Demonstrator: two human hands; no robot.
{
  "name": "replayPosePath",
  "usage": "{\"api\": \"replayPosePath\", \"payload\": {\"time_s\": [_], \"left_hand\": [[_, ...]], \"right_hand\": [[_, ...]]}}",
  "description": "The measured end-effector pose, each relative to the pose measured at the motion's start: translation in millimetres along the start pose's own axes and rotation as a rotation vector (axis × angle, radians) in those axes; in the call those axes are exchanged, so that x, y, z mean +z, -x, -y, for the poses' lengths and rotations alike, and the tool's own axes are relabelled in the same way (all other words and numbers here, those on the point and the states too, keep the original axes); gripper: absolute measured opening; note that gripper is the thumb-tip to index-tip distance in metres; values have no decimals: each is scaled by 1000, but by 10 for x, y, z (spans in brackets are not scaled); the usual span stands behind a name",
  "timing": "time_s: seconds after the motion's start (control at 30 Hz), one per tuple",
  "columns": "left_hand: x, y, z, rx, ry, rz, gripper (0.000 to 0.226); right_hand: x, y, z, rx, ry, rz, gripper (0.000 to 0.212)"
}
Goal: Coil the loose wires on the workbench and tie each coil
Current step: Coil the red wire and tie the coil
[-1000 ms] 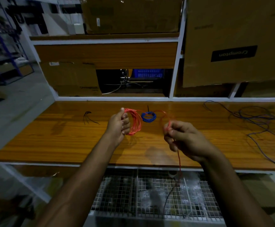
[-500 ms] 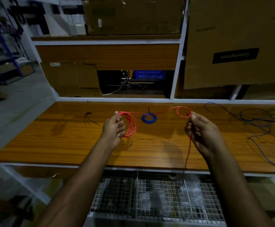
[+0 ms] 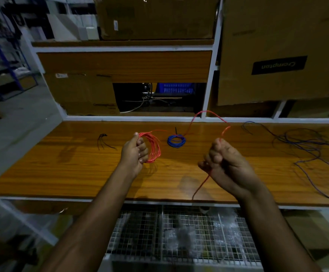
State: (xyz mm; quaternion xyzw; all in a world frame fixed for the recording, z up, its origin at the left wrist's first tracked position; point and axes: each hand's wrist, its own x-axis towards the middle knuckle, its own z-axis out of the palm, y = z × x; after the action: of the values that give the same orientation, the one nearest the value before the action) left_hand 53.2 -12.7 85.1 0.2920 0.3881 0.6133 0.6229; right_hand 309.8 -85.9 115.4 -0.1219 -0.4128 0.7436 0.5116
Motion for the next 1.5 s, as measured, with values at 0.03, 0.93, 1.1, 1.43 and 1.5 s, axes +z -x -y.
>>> {"api": "replayPosePath", "payload": {"time_s": [0.03, 0.93, 1.1, 1.43, 1.5], "left_hand": [[-35, 2, 6, -3, 13, -9, 42], [316, 173, -69, -87, 151, 222, 43], [273, 197, -51, -59, 124, 186, 43], [172, 191, -66, -70, 183, 180, 42], [169, 189, -97, -69, 215, 193, 42]], "right_hand": [[-20, 9, 44, -18, -50, 44, 32], [523, -153, -109, 268, 1332, 451, 11], [484, -172, 1, 4, 831, 241, 11], [59, -248, -25, -103, 688, -755, 22], [-161, -251, -92, -33, 788, -875, 19]]}}
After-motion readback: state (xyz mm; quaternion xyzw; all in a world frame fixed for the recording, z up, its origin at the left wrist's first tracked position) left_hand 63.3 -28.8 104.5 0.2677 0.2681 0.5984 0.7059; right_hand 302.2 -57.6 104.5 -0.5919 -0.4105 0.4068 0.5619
